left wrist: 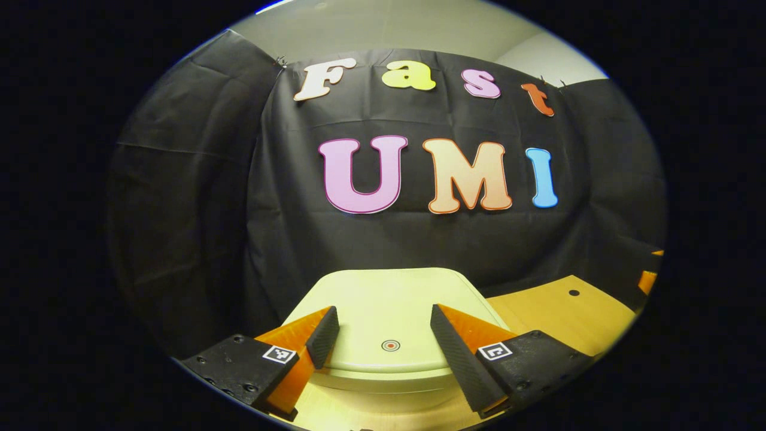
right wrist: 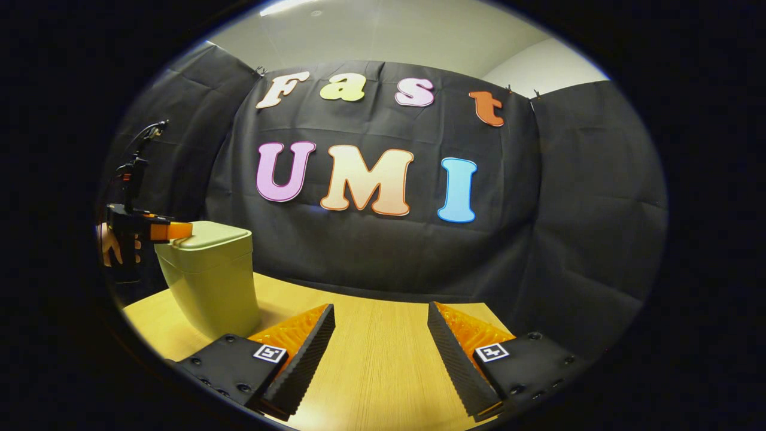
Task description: Press the lid of the desktop garbage bin to open it, pick up the crumpled paper on the desktop and throw it into the bin, then pick up the pop can on the desktop and drop it into the bin, and finally close the garbage bin lid.
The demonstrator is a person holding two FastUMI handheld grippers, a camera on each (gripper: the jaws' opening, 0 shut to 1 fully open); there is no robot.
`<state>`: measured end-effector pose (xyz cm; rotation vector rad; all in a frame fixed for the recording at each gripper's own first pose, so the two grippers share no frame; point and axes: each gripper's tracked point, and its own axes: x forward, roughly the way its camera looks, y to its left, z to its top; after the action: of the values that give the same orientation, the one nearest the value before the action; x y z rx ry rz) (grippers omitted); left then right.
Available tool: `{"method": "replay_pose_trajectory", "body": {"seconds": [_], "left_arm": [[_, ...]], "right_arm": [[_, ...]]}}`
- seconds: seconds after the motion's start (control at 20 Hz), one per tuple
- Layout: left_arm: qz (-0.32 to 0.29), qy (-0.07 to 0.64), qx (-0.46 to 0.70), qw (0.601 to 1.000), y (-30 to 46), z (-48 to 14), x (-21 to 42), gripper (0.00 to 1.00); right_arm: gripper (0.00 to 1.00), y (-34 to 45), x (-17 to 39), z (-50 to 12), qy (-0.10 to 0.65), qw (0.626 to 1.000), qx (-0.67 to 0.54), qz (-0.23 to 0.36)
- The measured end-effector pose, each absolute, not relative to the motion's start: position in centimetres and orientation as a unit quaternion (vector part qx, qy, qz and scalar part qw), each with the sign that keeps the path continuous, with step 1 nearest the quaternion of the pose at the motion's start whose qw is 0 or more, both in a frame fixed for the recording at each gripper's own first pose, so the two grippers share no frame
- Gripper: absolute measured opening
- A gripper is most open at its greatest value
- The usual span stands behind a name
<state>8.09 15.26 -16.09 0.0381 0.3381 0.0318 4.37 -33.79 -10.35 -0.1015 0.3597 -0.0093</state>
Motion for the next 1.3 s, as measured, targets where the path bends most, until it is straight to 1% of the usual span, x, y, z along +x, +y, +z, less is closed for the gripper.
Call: {"method": "replay_pose_trajectory", "body": {"seconds": [0.05, 0.1, 0.3, 0.35, 0.4, 0.45, 0.5, 0.55, 0.6, 0.65, 0.7, 0.8, 1.0, 1.1, 1.15, 1.25, 1.3], "left_arm": [[0.020, 0.153, 0.025, 0.988, 15.1, -14.9, 8.3, 0.99], [0.021, 0.138, 0.027, 0.990, 14.6, -13.6, 8.4, 0.94], [0.021, 0.093, 0.026, 0.995, 11.0, -9.0, 8.3, 0.96], [0.023, 0.077, 0.025, 0.996, 9.8, -7.6, 7.9, 0.93], [0.019, 0.061, 0.023, 0.998, 8.3, -6.3, 7.5, 0.95], [0.013, 0.049, 0.018, 0.999, 6.6, -5.3, 7.1, 0.92], [0.004, 0.040, 0.008, 0.999, 4.8, -4.6, 6.5, 0.95], [-0.006, 0.034, -0.004, 0.999, 3.0, -4.0, 6.0, 0.93], [-0.014, 0.031, -0.014, 0.999, 1.5, -3.7, 5.3, 0.93], [-0.017, 0.023, -0.020, 0.999, 0.4, -3.4, 4.7, 0.96], [-0.016, 0.007, -0.023, 1.000, -0.3, -2.5, 4.3, 0.93], [-0.009, -0.016, -0.021, 1.000, -1.4, -1.8, 3.4, 0.93], [0.002, 0.005, -0.026, 1.000, -3.3, -2.6, 1.5, 0.93], [0.004, -0.001, -0.020, 1.000, -3.5, -2.0, 0.9, 0.93], [-0.005, -0.005, -0.020, 1.000, -4.0, -1.7, 0.5, 0.98], [-0.022, -0.006, -0.012, 1.000, -4.3, -2.0, 0.1, 0.97], [-0.030, -0.006, -0.008, 1.000, -4.3, -2.1, 0.0, 0.92]], "right_arm": [[0.98, -34.1, 4.5, -10.1, 0.176, 0.983, -0.050, -0.006], [0.98, -34.2, 4.6, -9.9, 0.174, 0.984, -0.049, -0.007], [0.98, -34.7, 5.0, -9.1, 0.168, 0.985, -0.046, -0.010], [1.00, -35.0, 5.0, -9.0, 0.170, 0.984, -0.049, -0.014], [0.98, -35.2, 4.9, -8.7, 0.171, 0.984, -0.046, -0.015], [0.98, -35.2, 4.8, -8.0, 0.166, 0.985, -0.039, -0.011], [0.98, -35.2, 4.7, -7.1, 0.156, 0.987, -0.031, -0.008], [0.98, -35.3, 4.8, -6.3, 0.144, 0.989, -0.025, -0.002], [0.98, -35.2, 5.0, -5.5, 0.132, 0.991, -0.023, 0.002], [1.00, -35.3, 5.0, -5.2, 0.124, 0.992, -0.022, 0.007], [0.98, -35.5, 4.9, -5.1, 0.121, 0.992, -0.023, 0.011], [0.98, -35.4, 4.5, -4.9, 0.115, 0.993, -0.024, 0.028], [0.98, -35.0, 3.6, -3.5, 0.087, 0.994, -0.017, 0.059], [0.98, -34.7, 3.3, -3.4, 0.088, 0.994, -0.006, 0.064], [1.00, -34.5, 2.9, -3.2, 0.090, 0.994, 0.000, 0.063], [0.98, -34.3, 2.4, -2.5, 0.086, 0.995, 0.013, 0.055], [0.98, -34.2, 2.1, -2.2, 0.080, 0.995, 0.017, 0.047]]}}
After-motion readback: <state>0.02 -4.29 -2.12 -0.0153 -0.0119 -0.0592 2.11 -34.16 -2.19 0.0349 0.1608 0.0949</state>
